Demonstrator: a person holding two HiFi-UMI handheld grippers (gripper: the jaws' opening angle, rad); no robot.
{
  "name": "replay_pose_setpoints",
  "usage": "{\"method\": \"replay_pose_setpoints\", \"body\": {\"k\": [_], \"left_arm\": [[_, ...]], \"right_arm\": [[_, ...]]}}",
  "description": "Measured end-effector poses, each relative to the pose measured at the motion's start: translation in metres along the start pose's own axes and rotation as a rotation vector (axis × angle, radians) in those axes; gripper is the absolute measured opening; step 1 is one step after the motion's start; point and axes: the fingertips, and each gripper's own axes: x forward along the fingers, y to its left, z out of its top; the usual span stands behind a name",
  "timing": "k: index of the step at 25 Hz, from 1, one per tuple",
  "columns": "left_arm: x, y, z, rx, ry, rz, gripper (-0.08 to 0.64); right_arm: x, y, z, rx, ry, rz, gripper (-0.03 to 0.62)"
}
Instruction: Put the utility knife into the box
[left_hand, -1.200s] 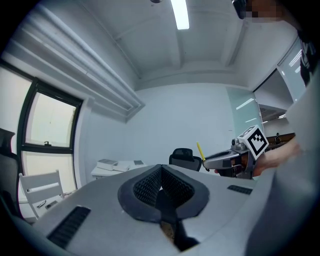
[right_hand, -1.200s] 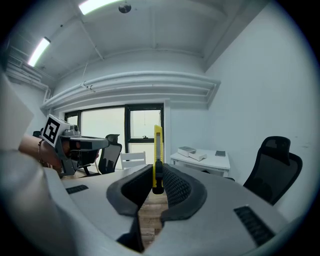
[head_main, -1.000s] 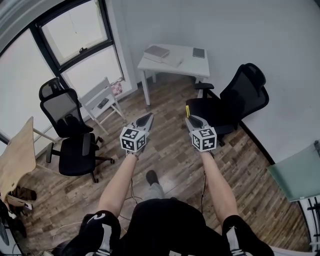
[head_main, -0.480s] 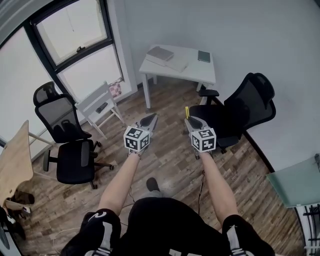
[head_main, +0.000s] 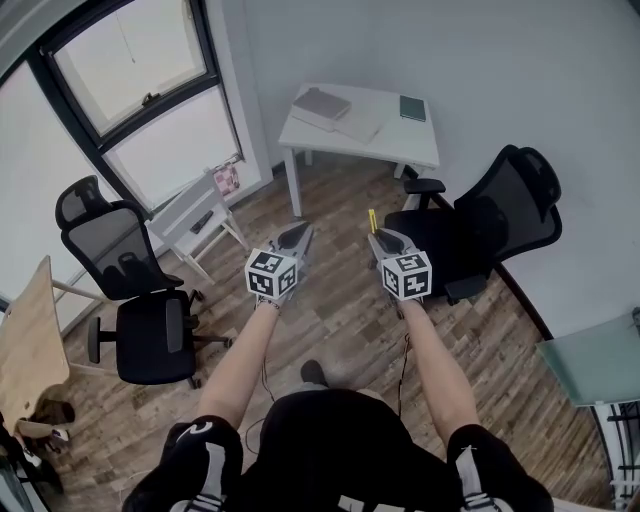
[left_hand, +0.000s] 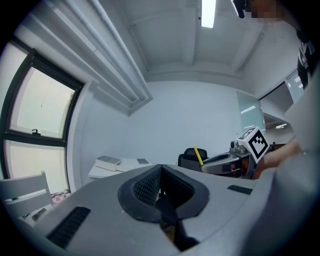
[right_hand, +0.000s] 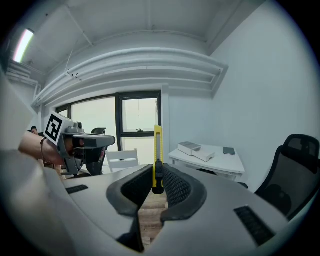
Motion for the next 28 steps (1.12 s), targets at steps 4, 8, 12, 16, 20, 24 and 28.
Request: {"method": "replay_pose_setpoints", "body": {"k": [4,8,12,16,20,24,28], "left_arm": [[0.008,0.020,-0.002,-0.004,0.008,-0.013,0.025],[0.015,0.034,-0.006,-0.013,0.012,-0.028,0.025],[0.026,0.046,-0.006,-0.022,0.011,-0.037,0.025],[0.042,0.056,-0.007,-0.021,0.013,-0.047,0.025],[0.063,0.069,-0.006,-0.023,0.028,-0.051,0.025],[0.087,0.085,-0.001,-0.017,0.033,-0.059,0.025],[0.120,0.105,0.003,-0.018,0.042,-0.057,0.025]], "right_arm": [[0.018,-0.003,0.003,0.004,0.005,-0.017,0.075],[0.031,-0.006,0.004,0.006,0.015,-0.031,0.075],[0.044,-0.014,0.007,0.008,0.017,-0.040,0.075],[0.058,-0.026,0.009,0.016,0.014,-0.052,0.075],[0.075,-0.044,0.010,0.030,0.016,-0.057,0.075],[0.096,-0.065,0.013,0.036,0.018,-0.061,0.075],[0.122,-0.092,0.019,0.048,0.017,-0.062,0.075]]}}
